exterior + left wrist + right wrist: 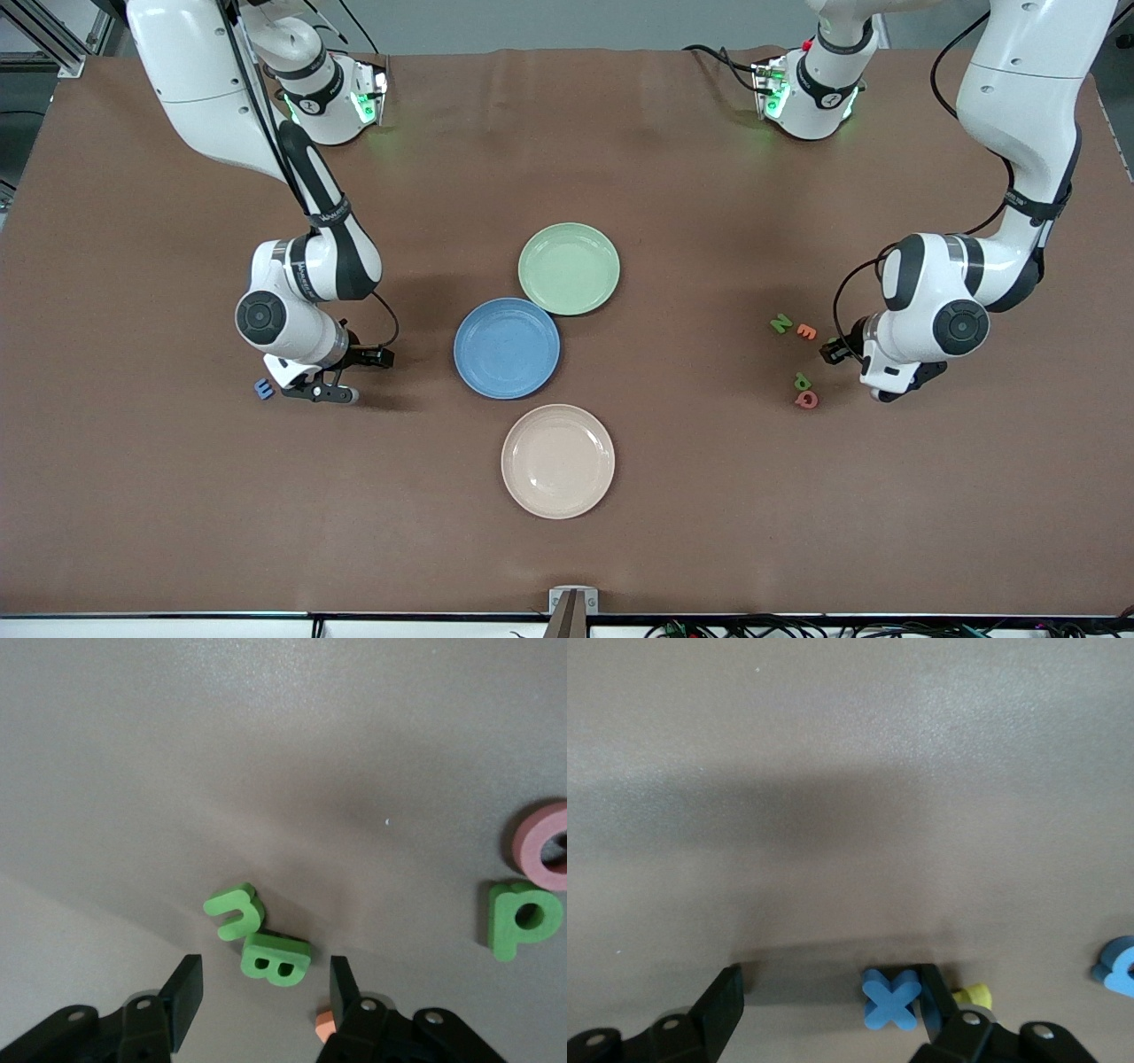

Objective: Sort letters by color into matching plates
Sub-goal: 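Grasp the blue x with the right gripper while the left gripper grasps the green B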

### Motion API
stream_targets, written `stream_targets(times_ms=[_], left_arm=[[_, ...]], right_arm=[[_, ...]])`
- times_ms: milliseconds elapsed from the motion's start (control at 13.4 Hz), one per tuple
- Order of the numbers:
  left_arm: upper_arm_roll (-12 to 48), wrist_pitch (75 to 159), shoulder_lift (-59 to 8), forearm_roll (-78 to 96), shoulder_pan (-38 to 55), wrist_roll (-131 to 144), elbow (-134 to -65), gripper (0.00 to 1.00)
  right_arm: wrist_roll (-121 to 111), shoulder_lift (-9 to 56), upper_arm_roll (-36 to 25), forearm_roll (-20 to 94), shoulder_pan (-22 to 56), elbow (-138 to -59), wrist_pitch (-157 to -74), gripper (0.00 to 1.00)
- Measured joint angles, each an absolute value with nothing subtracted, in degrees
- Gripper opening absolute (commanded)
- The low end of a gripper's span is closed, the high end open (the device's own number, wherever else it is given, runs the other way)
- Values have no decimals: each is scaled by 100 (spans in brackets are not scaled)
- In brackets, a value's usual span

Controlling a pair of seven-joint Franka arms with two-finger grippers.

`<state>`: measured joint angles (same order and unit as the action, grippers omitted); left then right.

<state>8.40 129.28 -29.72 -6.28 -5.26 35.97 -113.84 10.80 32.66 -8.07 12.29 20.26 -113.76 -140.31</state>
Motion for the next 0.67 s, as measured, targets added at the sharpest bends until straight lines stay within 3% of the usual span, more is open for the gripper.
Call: stream_targets(times_ms=[673], left_arm=[[849,13008,-3040,-628,-520,3633,-11384,64]], right_arm=[[1075,3260,-815,1244,2026,-11312,-13953,46]])
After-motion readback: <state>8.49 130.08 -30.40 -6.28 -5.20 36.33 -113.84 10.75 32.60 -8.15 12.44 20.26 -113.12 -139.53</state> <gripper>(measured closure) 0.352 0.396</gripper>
